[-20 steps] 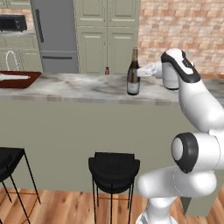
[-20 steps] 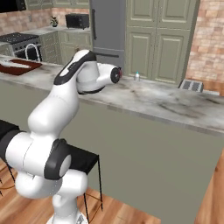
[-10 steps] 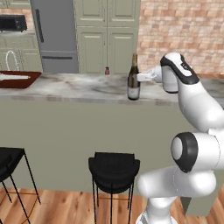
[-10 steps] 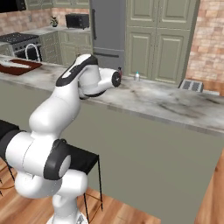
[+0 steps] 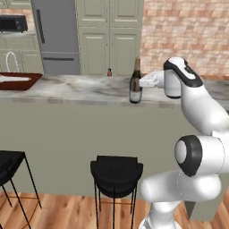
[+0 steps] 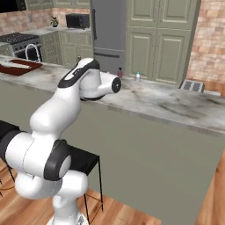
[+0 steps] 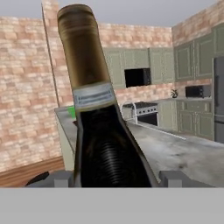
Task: Place the drinks on the dining counter in a tight cluster.
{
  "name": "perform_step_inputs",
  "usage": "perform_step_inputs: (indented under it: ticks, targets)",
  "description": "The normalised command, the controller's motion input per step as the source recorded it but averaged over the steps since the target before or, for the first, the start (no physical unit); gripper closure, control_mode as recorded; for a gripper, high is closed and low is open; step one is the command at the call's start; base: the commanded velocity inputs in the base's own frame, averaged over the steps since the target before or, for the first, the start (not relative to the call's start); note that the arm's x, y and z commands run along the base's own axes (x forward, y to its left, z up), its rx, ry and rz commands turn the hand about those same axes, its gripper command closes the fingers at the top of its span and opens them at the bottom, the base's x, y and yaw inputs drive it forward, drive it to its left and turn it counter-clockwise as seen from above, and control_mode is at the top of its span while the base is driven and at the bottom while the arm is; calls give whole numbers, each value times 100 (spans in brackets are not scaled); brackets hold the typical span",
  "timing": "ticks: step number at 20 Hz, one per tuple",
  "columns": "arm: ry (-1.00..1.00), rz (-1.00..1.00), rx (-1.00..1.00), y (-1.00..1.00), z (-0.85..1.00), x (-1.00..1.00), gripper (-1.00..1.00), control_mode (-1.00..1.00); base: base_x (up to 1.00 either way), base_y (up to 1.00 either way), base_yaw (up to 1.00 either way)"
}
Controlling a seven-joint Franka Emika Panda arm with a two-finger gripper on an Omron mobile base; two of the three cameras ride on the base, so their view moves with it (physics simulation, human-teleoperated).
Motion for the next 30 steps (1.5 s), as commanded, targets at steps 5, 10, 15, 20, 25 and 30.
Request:
perform_step_inputs:
  ticks: [5,10,15,20,25,30]
  targets:
    - [0,-1,0,0,0,42,100,-100,0,0,0]
    - [0,0,0,-5,0,44,100,-100,0,0,0]
    - [0,0,0,-6,-12,42,100,-100,0,0,0]
    - [0,0,0,-15,-4,43,100,-100,0,0,0]
    - [0,0,0,-14,0,31,100,-100,0,0,0]
    - [0,0,0,-8,-4,29,100,-100,0,0,0]
